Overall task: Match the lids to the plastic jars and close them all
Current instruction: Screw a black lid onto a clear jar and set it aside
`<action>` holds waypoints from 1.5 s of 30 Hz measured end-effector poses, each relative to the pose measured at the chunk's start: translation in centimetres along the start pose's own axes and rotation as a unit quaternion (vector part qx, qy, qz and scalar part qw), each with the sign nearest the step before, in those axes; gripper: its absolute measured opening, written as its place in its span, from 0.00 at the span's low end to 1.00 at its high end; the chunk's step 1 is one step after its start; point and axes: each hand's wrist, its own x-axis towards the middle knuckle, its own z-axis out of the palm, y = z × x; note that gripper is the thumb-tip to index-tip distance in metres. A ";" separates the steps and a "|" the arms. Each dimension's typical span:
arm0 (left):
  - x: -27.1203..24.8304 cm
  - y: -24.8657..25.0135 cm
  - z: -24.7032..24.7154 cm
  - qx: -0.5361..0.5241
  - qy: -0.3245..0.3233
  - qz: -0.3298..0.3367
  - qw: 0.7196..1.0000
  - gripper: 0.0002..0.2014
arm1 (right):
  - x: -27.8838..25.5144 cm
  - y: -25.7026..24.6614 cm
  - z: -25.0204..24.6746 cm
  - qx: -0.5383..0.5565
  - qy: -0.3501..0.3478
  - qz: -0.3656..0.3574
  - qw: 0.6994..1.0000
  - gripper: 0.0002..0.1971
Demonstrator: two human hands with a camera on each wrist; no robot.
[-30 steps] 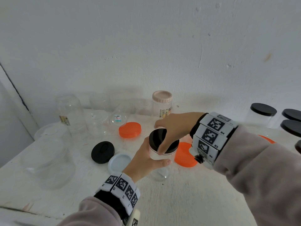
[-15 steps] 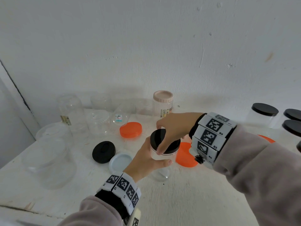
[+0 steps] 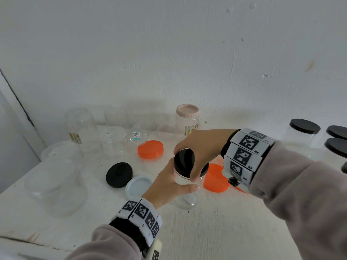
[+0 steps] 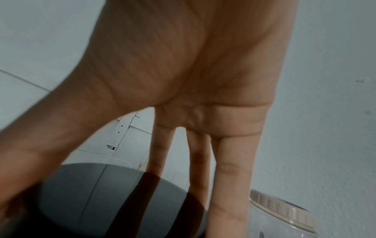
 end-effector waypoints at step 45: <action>-0.5 0.3 0.4 0.025 0.031 0.025 0.999 0.38 | 0.1 1.1 2.3 0.021 0.100 -0.043 0.994 0.36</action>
